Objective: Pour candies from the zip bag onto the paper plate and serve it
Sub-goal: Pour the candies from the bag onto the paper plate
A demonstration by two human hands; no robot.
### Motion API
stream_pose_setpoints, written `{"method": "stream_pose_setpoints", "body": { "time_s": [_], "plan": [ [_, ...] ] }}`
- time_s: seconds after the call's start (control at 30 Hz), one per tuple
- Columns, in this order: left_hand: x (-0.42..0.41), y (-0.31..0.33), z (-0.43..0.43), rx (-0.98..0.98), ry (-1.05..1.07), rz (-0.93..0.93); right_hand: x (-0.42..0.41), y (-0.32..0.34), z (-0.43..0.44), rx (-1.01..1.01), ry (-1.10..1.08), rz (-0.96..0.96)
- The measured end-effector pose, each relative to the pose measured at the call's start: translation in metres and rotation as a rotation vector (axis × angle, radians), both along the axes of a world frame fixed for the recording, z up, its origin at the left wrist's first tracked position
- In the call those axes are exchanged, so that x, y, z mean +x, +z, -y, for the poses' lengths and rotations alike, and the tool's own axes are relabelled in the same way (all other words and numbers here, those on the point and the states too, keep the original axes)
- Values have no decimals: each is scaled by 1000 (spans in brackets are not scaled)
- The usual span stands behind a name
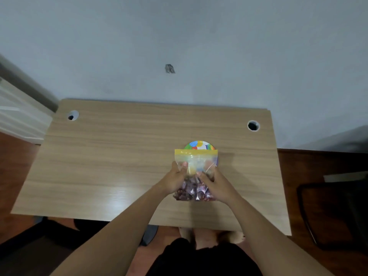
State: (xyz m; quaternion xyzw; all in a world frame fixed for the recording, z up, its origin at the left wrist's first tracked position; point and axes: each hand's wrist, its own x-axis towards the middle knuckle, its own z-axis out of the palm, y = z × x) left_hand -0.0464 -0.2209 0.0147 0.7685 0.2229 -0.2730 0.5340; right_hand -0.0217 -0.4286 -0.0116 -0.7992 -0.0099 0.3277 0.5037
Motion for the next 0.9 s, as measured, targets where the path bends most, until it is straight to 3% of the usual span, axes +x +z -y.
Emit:
{"method": "stream_pose_setpoints", "body": {
  "time_s": [0.33, 0.67, 0.9],
  "plan": [
    [8, -21, 22, -65, 28, -89, 3, -34, 4, -223, -24, -31],
    [11, -22, 33, -116, 26, -272, 3, -49, 13, -290, -22, -81],
    [9, -33, 36, -111, 76, -301, 2, -59, 18, -264, -10, -92]
  ]
}}
